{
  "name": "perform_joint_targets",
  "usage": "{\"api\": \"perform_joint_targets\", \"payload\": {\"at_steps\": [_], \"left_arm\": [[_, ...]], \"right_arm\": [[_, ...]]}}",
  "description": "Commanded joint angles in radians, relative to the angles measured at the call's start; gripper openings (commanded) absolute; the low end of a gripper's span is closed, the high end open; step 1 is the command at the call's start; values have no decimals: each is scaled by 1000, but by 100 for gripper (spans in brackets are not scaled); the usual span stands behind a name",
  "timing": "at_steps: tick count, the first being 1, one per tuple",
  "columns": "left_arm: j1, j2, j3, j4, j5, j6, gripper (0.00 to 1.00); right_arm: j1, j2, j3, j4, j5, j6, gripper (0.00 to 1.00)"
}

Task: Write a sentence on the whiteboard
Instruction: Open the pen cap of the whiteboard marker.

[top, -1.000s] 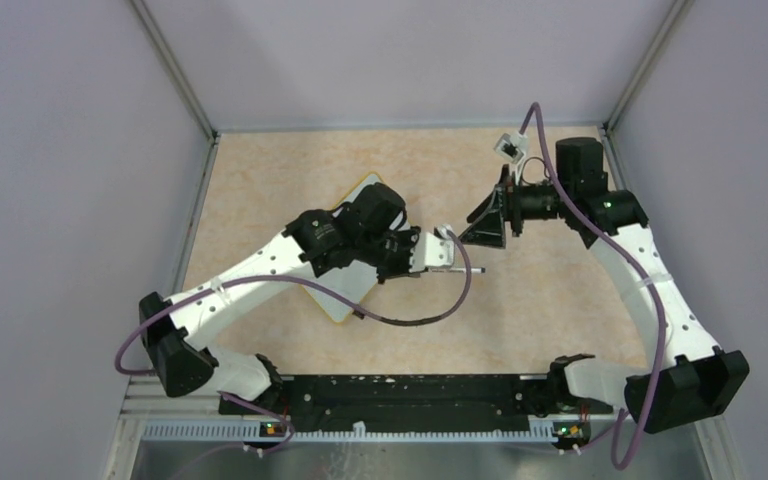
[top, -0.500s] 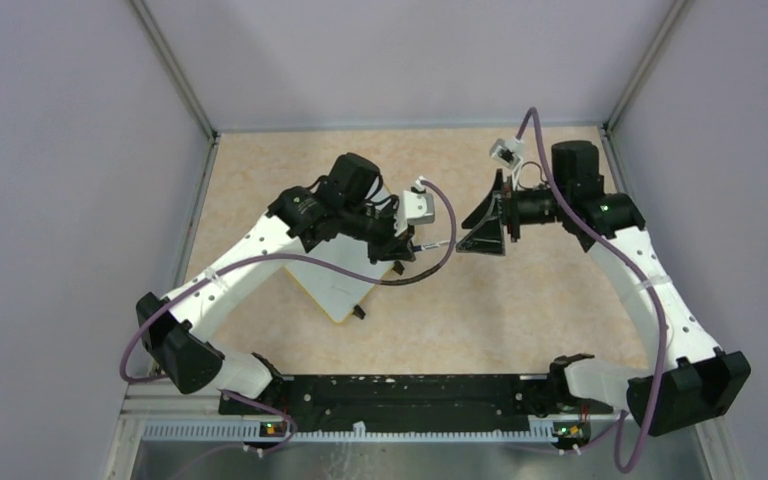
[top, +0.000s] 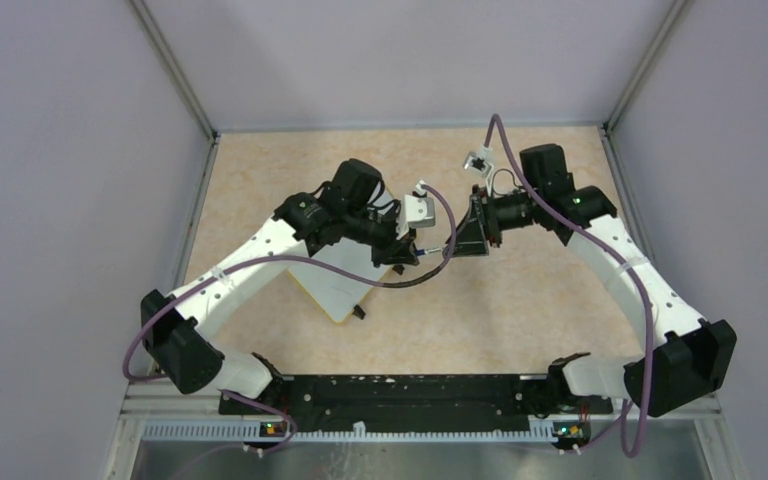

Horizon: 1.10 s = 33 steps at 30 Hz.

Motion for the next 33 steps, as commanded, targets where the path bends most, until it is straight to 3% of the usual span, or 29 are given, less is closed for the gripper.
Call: {"api": "perform_joint_targets", "payload": {"at_steps": [1, 10, 33], "left_arm": [[-1, -22, 0, 66, 0, -23, 0], [-2, 0, 20, 71, 17, -35, 0], [-3, 48, 59, 75, 113, -61, 0]], "right_arm": [[17, 2, -5, 25, 8, 7, 46], [33, 1, -2, 30, 31, 4, 35], [54, 2, -11, 57, 40, 17, 27]]}}
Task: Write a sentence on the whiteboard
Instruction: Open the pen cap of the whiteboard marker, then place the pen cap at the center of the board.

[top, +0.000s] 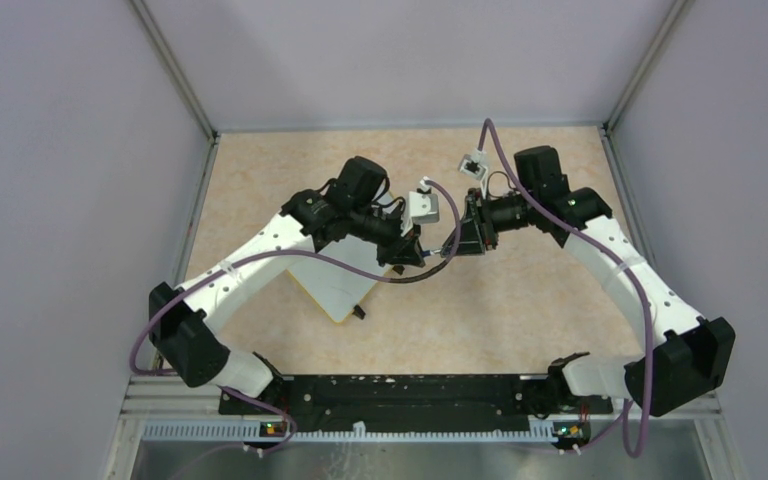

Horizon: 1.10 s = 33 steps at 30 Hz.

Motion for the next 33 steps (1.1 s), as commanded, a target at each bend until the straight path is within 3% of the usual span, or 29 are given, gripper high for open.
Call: {"api": "perform_joint_targets", "payload": {"at_steps": [1, 5, 10, 21, 33], "left_arm": [[-3, 9, 44, 47, 52, -18, 0], [-3, 11, 52, 52, 55, -22, 0], [-3, 7, 39, 45, 52, -9, 0], [-1, -43, -43, -14, -51, 66, 0], [15, -61, -134, -69, -72, 121, 0]], "right_arm": [[21, -3, 1, 36, -14, 8, 26], [24, 1, -1, 35, -14, 5, 18], [25, 2, 19, 17, 4, -9, 0], [-57, 12, 107, -142, 36, -115, 0], [-351, 16, 247, -329, -8, -282, 0]]}}
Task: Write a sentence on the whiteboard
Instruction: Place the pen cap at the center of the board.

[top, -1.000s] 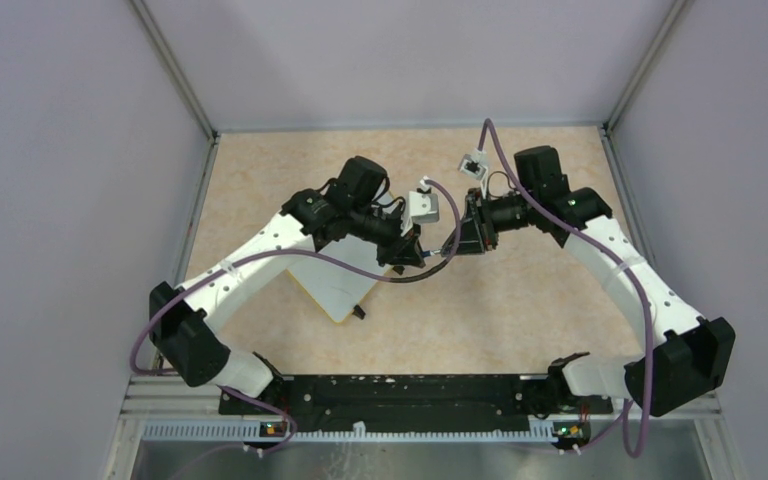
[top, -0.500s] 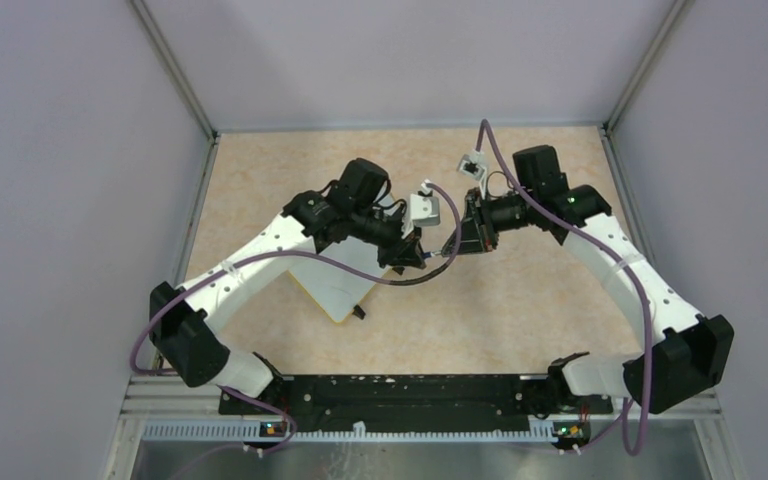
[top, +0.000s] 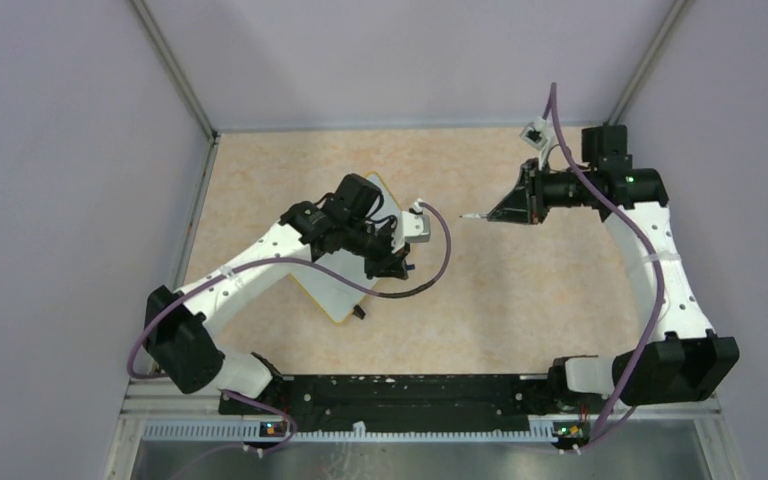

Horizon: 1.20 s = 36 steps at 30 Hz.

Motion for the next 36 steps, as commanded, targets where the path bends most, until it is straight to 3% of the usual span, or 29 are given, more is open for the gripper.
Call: {"api": "perform_joint_targets", "payload": {"at_steps": [1, 6, 18, 36], "left_arm": [[-8, -14, -12, -50, 25, 38, 0], [-44, 46, -45, -27, 74, 33, 0], [-174, 216, -141, 171, -125, 18, 0], [-230, 377, -152, 196, -239, 47, 6]], "right_arm": [[-75, -3, 103, -82, -24, -104, 0], [-97, -14, 34, -14, -14, -59, 0], [-139, -24, -133, 217, 50, 35, 0], [-139, 17, -219, 295, 33, 29, 0]]}}
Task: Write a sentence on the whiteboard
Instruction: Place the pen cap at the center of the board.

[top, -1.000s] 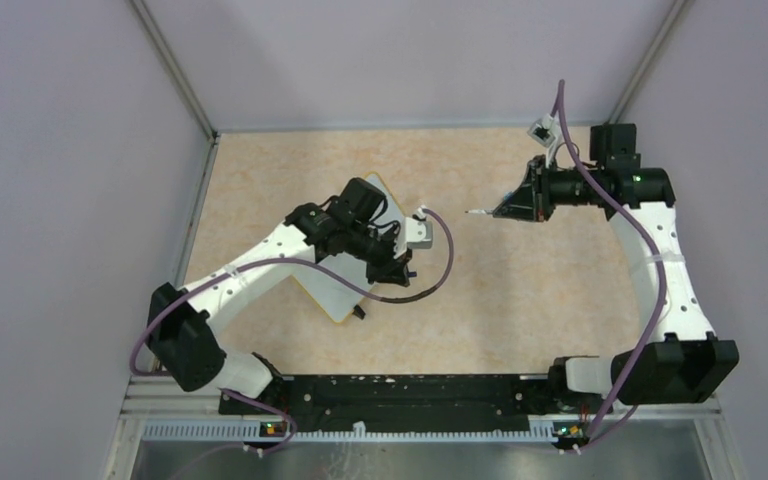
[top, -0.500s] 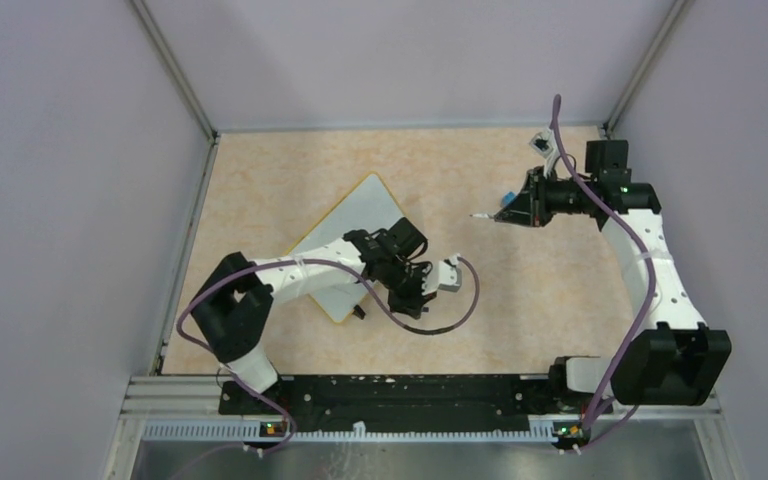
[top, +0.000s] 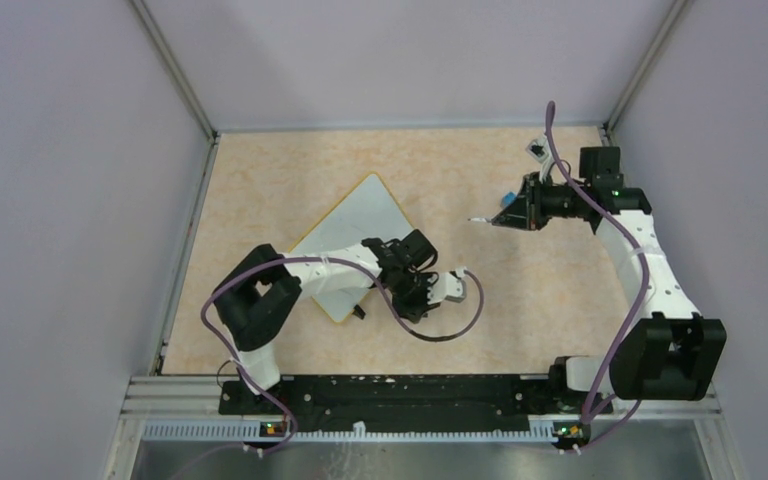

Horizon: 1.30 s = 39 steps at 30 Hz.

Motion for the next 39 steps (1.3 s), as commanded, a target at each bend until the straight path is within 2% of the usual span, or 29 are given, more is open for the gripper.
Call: {"api": "perform_joint_targets", "payload": {"at_steps": [1, 14, 23, 29, 33, 37, 39], "left_arm": [[-18, 23, -11, 29, -28, 22, 6], [-44, 44, -4, 13, -60, 29, 30], [-47, 37, 34, -34, -49, 27, 37], [-38, -34, 74, -74, -18, -2, 46], [17, -117, 123, -109, 39, -31, 53], [133, -213, 168, -171, 121, -19, 61], [156, -259, 156, -203, 57, 31, 63]], "right_arm": [[-7, 3, -2, 40, -22, -15, 0], [-7, 26, -1, 36, -35, -20, 0], [5, 38, 12, 29, -24, -25, 0], [10, 46, 32, 8, 7, -49, 0], [10, 52, 52, 9, 11, -52, 0], [11, 61, 71, 12, 7, -50, 0], [10, 63, 72, 17, 5, -48, 0]]}}
